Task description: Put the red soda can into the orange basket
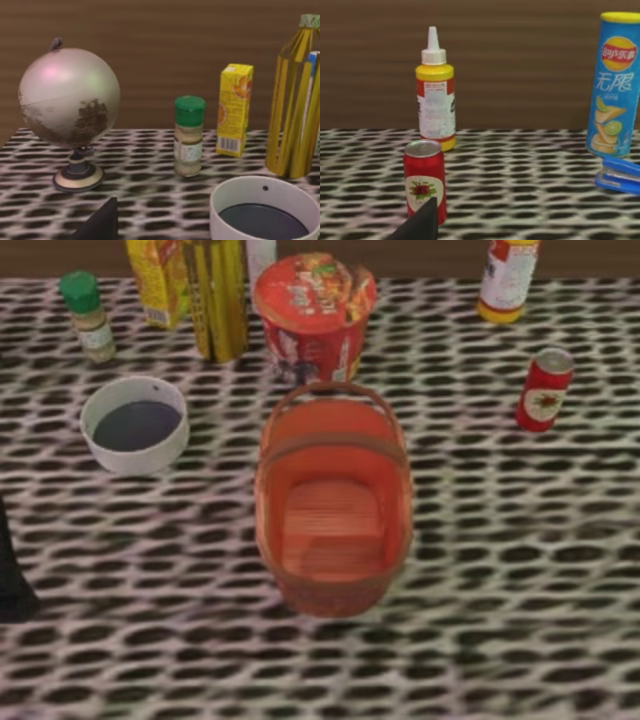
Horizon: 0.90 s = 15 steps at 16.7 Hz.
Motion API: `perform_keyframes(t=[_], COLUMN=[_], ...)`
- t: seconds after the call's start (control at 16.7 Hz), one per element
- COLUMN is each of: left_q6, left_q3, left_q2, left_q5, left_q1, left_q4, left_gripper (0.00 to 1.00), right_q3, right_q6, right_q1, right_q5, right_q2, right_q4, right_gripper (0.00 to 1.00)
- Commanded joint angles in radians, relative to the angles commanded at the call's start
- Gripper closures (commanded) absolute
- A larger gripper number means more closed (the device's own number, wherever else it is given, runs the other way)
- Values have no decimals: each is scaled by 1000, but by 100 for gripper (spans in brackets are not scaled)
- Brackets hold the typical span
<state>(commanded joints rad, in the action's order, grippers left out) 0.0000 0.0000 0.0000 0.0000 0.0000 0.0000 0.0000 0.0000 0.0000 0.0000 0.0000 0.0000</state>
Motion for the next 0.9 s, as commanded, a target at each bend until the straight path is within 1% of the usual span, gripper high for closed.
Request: perform_keyframes(t=[0.24, 0.42, 0.66, 0.9], left_q6=[0, 0, 0, 0], left_q3=[0, 0, 0, 0], left_q2=[0, 0, 0, 0], left_q5=[0, 0, 0, 0], left_q1=[0, 0, 0, 0], left_q4=[0, 0, 0, 0], left_gripper=[0, 0, 0, 0], right_q3=[22, 118, 350, 674], right_q6=[-5, -28, -83, -160], right_q1=[4, 15, 33, 54], right_q5=[-2, -9, -15, -21], right_q2=[27, 143, 411, 768], right_q4=[-17, -89, -253, -472], right_gripper=[0, 0, 0, 0])
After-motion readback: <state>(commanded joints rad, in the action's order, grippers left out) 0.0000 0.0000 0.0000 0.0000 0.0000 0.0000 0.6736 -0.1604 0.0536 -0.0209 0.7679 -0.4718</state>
